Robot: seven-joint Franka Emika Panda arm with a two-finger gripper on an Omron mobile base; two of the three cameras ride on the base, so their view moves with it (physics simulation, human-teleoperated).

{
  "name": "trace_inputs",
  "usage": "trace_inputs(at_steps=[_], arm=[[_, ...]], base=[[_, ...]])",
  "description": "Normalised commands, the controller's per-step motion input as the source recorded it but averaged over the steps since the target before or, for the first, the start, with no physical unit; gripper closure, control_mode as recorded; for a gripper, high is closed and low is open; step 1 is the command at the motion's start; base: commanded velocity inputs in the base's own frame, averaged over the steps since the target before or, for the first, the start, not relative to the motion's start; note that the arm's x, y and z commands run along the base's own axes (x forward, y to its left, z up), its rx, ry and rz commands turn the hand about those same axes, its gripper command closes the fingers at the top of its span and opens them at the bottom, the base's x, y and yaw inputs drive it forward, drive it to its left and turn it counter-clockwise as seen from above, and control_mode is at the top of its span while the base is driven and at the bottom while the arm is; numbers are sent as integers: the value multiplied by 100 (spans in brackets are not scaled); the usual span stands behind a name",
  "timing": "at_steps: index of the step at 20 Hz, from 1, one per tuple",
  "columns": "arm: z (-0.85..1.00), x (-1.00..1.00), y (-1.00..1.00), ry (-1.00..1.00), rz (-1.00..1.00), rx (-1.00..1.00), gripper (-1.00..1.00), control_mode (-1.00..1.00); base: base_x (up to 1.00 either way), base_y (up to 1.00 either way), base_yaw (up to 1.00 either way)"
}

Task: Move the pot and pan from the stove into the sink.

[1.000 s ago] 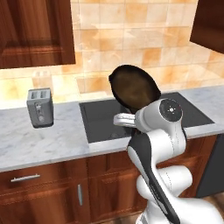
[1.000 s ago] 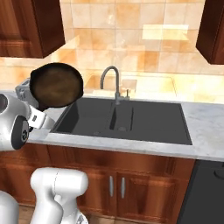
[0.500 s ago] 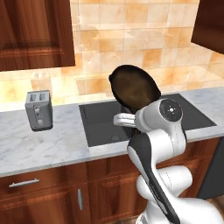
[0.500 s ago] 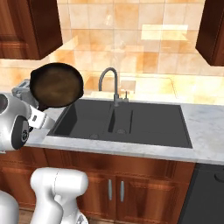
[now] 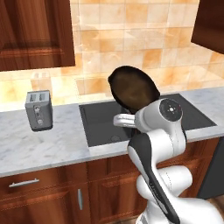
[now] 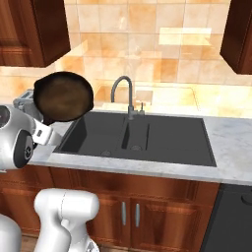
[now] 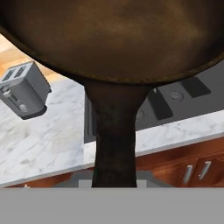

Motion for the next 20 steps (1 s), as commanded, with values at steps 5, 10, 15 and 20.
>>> trace_inputs(at_steps=[5, 10, 15, 20], arm=[[-13, 0, 0, 12, 8, 0, 100, -100], [-9, 7, 0, 19, 9, -4, 100, -100], [-9, 5, 0, 22, 9, -3, 100, -100], [-12, 10, 1, 25, 7, -3, 100, -100]], base=[[0, 0, 0], [0, 0, 0], [0, 0, 0], [0, 0, 0]])
